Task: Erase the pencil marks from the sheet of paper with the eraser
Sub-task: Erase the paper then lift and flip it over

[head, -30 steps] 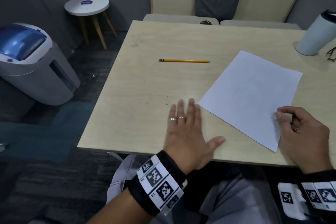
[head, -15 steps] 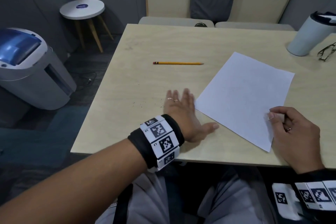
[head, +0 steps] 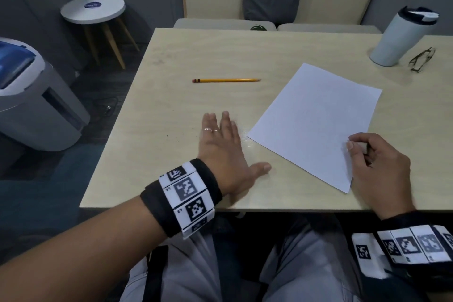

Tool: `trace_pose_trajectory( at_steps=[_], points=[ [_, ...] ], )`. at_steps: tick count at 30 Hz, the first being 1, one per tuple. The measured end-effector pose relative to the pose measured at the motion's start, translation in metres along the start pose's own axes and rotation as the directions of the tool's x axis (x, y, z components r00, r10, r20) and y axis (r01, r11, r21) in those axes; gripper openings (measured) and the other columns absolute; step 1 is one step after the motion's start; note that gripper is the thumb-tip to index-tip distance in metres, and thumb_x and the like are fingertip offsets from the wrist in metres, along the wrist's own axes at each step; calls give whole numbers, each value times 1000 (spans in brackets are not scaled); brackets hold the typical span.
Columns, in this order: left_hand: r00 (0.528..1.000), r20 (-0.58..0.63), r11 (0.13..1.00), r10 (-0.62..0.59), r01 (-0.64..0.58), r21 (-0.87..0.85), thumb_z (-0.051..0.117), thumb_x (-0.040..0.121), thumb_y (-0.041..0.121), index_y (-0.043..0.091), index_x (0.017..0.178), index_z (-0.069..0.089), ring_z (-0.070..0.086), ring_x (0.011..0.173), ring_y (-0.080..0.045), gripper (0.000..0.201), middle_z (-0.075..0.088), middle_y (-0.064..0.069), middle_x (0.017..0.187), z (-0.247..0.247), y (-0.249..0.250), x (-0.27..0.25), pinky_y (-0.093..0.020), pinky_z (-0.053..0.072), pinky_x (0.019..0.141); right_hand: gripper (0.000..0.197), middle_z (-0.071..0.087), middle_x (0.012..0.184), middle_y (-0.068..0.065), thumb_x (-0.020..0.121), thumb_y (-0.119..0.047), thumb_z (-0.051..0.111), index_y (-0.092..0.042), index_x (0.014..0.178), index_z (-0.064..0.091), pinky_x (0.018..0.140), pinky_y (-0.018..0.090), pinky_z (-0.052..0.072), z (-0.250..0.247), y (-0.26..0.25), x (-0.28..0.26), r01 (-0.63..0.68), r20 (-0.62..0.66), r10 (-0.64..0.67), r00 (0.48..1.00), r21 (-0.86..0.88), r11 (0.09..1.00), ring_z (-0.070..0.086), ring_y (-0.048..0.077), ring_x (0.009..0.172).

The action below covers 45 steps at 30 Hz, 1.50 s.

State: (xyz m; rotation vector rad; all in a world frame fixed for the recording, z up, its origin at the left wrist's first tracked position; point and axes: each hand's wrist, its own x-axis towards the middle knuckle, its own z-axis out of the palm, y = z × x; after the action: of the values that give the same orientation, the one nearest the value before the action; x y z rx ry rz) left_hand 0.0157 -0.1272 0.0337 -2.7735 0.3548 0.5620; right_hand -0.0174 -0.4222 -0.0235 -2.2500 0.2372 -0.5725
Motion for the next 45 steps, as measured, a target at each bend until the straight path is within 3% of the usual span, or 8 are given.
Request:
trace_pose_trajectory(
  at_steps=[6,10,15,20,23,26,36,45],
  points=[
    [947,-22,941,321,-321,-108,11,95,84,20,164,-22,-27,158,-30,99,-33,-5,169,11,25,-21,-53,-12,128,8,58,59,-19,104,-17,69,-24,100,72,62,14,41,-4,-1,2,-45,27,43,999,88,995,53,5,58],
    [971,-94,966,220,-230,-116,7,96,81,10,162,-21,-28,156,-40,101,-34,-18,167,11,42,-31,-56,-10,128,6,63,74,7,104,-19,71,-23,100,75,66,30,49,-8,-1,7,-128,-13,138,990,290,948,55,17,66],
    [864,-214,851,455,-493,-181,3,95,79,35,165,-16,-29,158,-30,85,-31,0,170,24,77,-38,-53,-14,128,9,50,67,9,103,-18,72,-26,99,74,54,19,35,-11,-1,8,-74,25,71,997,201,977,40,10,57],
    [849,-332,861,411,-481,-167,8,102,76,33,168,9,-11,162,-36,79,-8,-5,177,39,64,-35,-58,-5,129,8,70,88,26,101,-28,74,-31,109,74,74,51,54,-14,6,10,-47,-23,57,998,324,945,58,44,70],
    [826,-386,840,411,-507,-192,15,104,74,32,166,22,5,162,-40,75,11,-9,176,44,59,-30,-60,1,129,14,67,77,-6,101,-17,75,-18,114,71,74,35,55,-18,6,14,-76,-18,88,996,344,936,60,13,70],
    [810,-409,822,420,-530,-207,15,104,72,33,166,24,13,160,-41,74,22,-11,172,44,62,-26,-61,6,129,13,71,86,-3,100,-14,76,-13,112,73,71,16,53,-25,9,17,-126,26,124,992,302,945,65,0,71],
    [771,-512,790,380,-558,-254,26,108,55,21,154,46,46,133,-36,60,43,-5,158,31,91,-27,-53,37,110,10,73,87,14,99,-21,78,-25,108,78,69,30,50,-45,10,12,-103,86,94,992,114,988,58,13,71],
    [784,-610,729,119,-486,-482,53,102,19,36,113,59,41,111,-22,21,44,8,116,29,104,0,-39,29,105,10,65,74,-22,98,-23,78,-27,106,75,62,17,45,-39,-7,-14,-30,309,26,951,7,1000,55,5,61]
  ],
)
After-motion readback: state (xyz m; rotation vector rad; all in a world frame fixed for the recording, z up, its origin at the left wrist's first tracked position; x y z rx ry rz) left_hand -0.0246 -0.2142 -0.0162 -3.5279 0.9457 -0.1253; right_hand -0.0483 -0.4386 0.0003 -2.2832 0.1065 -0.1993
